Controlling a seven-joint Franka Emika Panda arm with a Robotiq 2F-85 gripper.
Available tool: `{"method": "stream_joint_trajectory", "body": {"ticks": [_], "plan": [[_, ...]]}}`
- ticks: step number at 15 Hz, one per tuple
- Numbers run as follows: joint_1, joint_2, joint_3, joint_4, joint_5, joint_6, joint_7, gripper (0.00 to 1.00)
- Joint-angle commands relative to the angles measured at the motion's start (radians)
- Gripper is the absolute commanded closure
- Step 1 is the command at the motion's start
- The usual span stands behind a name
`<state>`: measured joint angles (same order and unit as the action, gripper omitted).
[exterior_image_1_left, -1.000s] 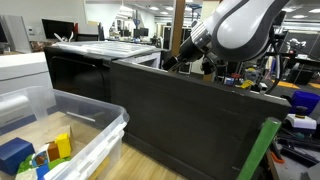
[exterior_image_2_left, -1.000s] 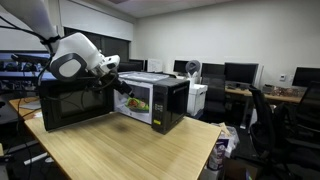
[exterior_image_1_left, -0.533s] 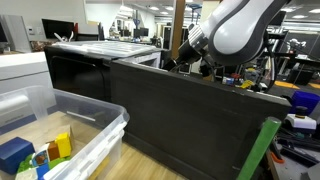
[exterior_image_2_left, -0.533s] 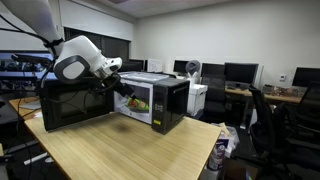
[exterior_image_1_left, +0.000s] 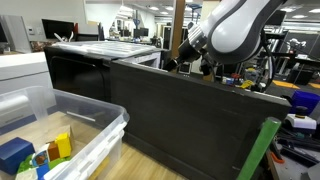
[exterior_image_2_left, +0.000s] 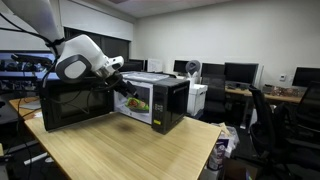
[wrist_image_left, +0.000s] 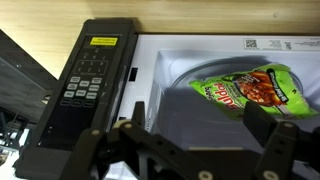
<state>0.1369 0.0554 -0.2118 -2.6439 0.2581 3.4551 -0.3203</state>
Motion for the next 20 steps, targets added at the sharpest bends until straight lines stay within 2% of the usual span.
{"method": "stream_joint_trajectory", "body": {"ticks": [1, 13, 20], "plan": [[0.017, 0.014, -0.008, -0.006, -0.009, 0.0, -0.03, 0.0], [0.099, 0.156, -0.039, 0.078, -0.008, -0.001, -0.004, 0.0], [0.1, 0.149, -0.03, 0.087, -0.003, 0.0, -0.004, 0.0]]}}
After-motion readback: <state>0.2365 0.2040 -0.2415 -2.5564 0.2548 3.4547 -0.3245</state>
